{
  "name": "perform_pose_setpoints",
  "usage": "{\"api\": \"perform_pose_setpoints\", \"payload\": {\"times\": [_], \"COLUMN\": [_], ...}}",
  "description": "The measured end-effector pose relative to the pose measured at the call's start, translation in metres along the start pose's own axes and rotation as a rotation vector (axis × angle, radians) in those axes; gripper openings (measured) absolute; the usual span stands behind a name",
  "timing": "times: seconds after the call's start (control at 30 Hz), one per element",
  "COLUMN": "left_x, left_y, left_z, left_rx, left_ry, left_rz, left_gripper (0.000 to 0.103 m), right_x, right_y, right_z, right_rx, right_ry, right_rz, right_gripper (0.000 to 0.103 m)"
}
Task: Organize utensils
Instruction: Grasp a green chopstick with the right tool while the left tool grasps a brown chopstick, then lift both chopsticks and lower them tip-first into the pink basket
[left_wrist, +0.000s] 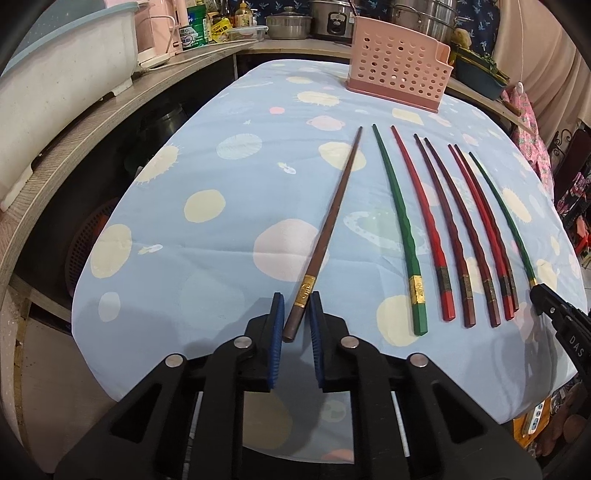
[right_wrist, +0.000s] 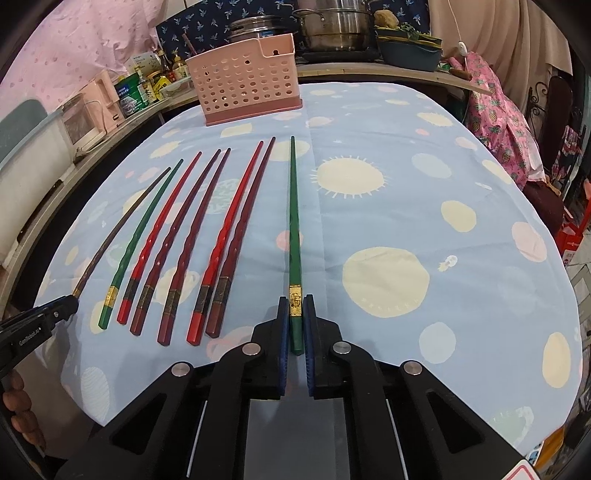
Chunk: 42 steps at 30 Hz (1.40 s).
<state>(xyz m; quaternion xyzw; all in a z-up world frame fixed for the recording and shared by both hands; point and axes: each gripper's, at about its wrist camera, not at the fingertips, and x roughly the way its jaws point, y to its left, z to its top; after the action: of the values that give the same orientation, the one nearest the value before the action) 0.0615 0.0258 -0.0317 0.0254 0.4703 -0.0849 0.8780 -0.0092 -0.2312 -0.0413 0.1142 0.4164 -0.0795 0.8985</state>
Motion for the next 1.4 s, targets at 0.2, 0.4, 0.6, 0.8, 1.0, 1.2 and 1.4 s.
{"api": "perform_pose_setpoints", "payload": {"times": [0.2,0.4,0.6,0.8,1.0,1.2,1.4], "left_x": [-0.005,-0.02,-0.04,-0.062,-0.086,-0.102,-0.112], "left_y": [0.006,0.013,0.02,0.02,0.016,0.01,-0.002], "left_z": [0.003,0.009,0.022,0.043,0.079,0.122,0.163], "left_rx": [-0.017,-0.046,-0.085,-0.087,-0.069,-0.067,-0.047], "left_ry": [0.002,-0.014,-0.047,-0.103,-0.188,-0.263,-0.327], "left_rz": [-0.028,-0.062,-0.095,-0.106,-0.115,-0.126,-0.121], "left_gripper": [0.007,0.007,0.007,0.007,0.007,0.007,0.007], "right_x": [-0.011,-0.029,-0.053,-0.075,-0.09,-0.099,-0.101], "right_y": [-0.002,-0.003,-0.005,-0.009,-0.017,-0.019,-0.021], "right_z": [0.001,0.012,0.031,0.057,0.09,0.122,0.157], "right_rx": [0.006,0.014,0.029,0.031,0.049,0.053,0.063], "right_ry": [-0.013,-0.054,-0.121,-0.191,-0.252,-0.313,-0.351], "right_rz": [0.014,0.032,0.055,0.065,0.09,0.106,0.132], "right_gripper": [0.007,0.007,0.007,0.007,0.007,0.007,0.007]}}
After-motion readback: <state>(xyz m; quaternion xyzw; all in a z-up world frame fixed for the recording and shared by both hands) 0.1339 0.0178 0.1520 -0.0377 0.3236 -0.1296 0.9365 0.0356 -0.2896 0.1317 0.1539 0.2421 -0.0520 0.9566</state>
